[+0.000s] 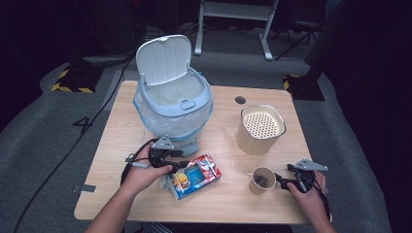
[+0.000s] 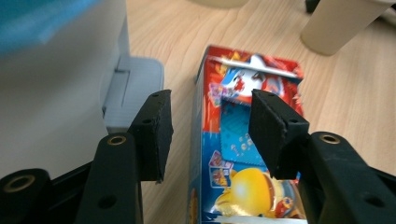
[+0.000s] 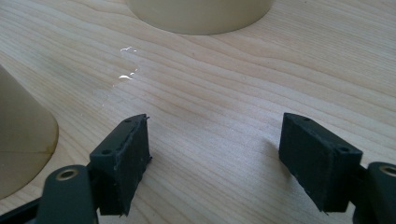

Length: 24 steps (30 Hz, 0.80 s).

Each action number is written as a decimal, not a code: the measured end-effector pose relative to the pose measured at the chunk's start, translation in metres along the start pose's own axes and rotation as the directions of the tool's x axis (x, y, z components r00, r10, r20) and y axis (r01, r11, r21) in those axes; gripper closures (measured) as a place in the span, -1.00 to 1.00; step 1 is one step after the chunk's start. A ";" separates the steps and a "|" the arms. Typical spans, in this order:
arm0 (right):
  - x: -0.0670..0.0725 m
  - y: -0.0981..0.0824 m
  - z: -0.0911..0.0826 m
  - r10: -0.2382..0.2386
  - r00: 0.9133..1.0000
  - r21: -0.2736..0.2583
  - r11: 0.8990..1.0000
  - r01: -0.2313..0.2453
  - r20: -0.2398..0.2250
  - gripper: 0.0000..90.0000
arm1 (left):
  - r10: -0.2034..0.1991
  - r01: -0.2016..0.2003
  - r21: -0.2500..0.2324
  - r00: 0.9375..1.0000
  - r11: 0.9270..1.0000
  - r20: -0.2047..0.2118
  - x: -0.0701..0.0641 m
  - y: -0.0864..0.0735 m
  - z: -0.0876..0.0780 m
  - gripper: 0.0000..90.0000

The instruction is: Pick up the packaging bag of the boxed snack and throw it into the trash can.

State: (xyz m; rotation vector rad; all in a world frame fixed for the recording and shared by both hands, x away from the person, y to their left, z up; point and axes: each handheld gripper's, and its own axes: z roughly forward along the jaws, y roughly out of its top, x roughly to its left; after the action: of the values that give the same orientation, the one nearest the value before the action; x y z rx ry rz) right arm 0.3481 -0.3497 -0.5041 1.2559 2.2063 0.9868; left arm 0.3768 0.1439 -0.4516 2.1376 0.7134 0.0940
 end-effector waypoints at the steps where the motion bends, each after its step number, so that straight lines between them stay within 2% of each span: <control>1: 0.000 0.000 0.000 -0.001 1.000 0.000 1.000 0.001 0.000 -0.44 | -0.002 0.002 0.008 1.000 1.000 0.000 0.001 -0.001 0.003 0.14; 4: 0.000 0.000 0.000 -0.002 1.000 0.000 1.000 0.002 -0.002 -0.44 | -0.021 0.020 0.035 1.000 0.999 0.023 0.004 -0.005 0.010 0.24; 11: 0.000 0.000 0.000 -0.006 1.000 -0.002 1.000 0.006 -0.004 -0.42 | -0.062 0.058 0.114 0.997 0.992 0.035 0.005 -0.006 0.021 0.53; 16: 0.000 0.000 0.000 -0.006 1.000 -0.003 1.000 0.006 -0.005 -0.41 | -0.104 0.100 0.142 0.994 0.985 0.024 0.004 -0.002 0.023 0.63; 24: 0.000 0.000 0.000 -0.006 1.000 -0.003 1.000 0.006 -0.008 -0.40 | -0.110 0.109 0.164 0.994 0.980 -0.004 0.005 -0.001 0.025 0.74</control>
State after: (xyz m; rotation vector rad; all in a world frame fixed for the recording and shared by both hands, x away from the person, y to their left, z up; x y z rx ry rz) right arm 0.3478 -0.3498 -0.5040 1.2458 2.2127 0.9938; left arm 0.3882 0.1290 -0.4690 2.2478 0.8607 -0.0300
